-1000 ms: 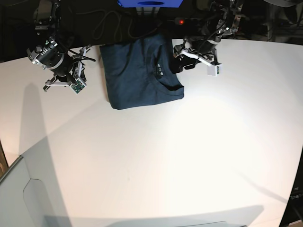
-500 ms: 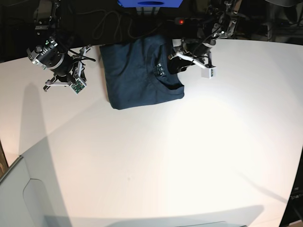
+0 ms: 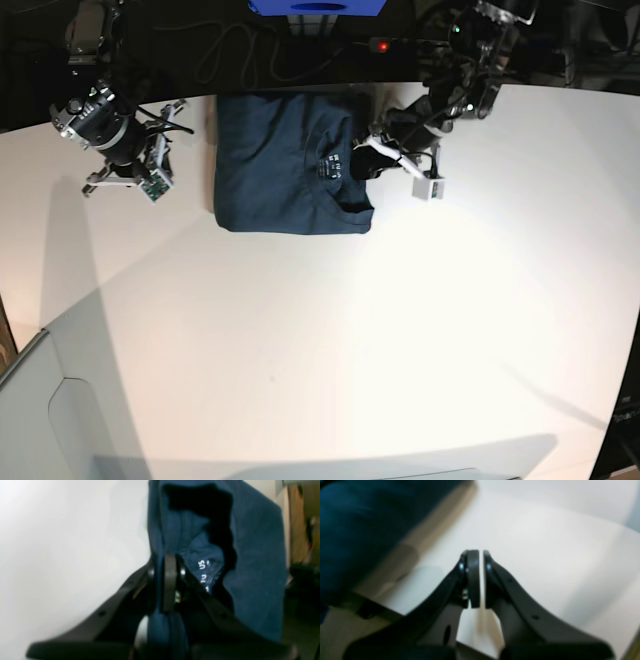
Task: Fold the T-shirt properly
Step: 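Flip the bundle over with the left gripper, sweeping it across the table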
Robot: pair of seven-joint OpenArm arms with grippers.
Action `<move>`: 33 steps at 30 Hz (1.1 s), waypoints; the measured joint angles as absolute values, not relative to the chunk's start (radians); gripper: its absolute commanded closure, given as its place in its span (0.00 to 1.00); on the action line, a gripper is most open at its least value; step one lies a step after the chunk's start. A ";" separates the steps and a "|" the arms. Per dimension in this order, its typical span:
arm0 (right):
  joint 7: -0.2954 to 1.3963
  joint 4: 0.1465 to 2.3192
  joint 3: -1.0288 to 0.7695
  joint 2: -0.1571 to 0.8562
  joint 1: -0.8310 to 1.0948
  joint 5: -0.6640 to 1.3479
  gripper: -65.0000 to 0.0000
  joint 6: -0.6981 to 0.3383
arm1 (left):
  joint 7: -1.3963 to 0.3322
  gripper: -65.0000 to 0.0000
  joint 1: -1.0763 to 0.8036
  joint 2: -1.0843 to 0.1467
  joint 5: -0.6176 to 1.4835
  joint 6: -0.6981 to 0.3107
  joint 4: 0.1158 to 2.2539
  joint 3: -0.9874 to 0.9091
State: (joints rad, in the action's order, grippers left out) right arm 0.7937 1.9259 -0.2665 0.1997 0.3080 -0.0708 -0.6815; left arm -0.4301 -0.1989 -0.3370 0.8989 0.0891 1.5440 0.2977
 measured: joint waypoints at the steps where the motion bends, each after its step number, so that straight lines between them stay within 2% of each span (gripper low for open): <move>1: 0.794 1.926 -0.282 0.200 0.308 -0.071 0.97 -0.682 | -0.442 1.00 -0.162 -0.358 0.899 0.089 1.531 0.332; 10: 0.797 1.933 -0.449 0.192 0.310 -0.070 0.97 -0.682 | -0.521 1.00 0.298 -0.462 0.902 0.086 1.363 0.788; 15: 0.795 1.940 -0.530 0.194 0.314 -0.070 0.97 -0.682 | -0.513 1.00 0.540 -0.443 0.893 0.094 1.281 1.068; 18: 0.794 1.941 -0.583 0.168 0.312 -0.068 0.97 -0.682 | -0.508 1.00 0.652 -0.382 0.822 0.097 1.232 1.208; 23: 0.795 1.941 -0.667 0.118 0.314 -0.071 0.97 -0.682 | -0.446 1.00 0.725 -0.250 0.530 0.107 1.159 1.363; 28: 0.793 1.941 -0.699 0.088 0.317 -0.070 0.97 -0.682 | -0.437 1.00 0.759 -0.149 0.348 -0.046 1.086 1.399; 33: 0.805 1.941 -0.702 0.080 0.352 -0.072 0.97 -0.682 | -0.448 1.00 0.768 -0.093 0.287 -0.084 1.068 1.406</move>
State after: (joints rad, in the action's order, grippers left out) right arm 0.8051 1.9411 -0.7021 0.0795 0.3519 -0.0719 -0.6823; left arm -0.4477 0.7685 -0.0929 0.2867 -0.0845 1.0683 1.4055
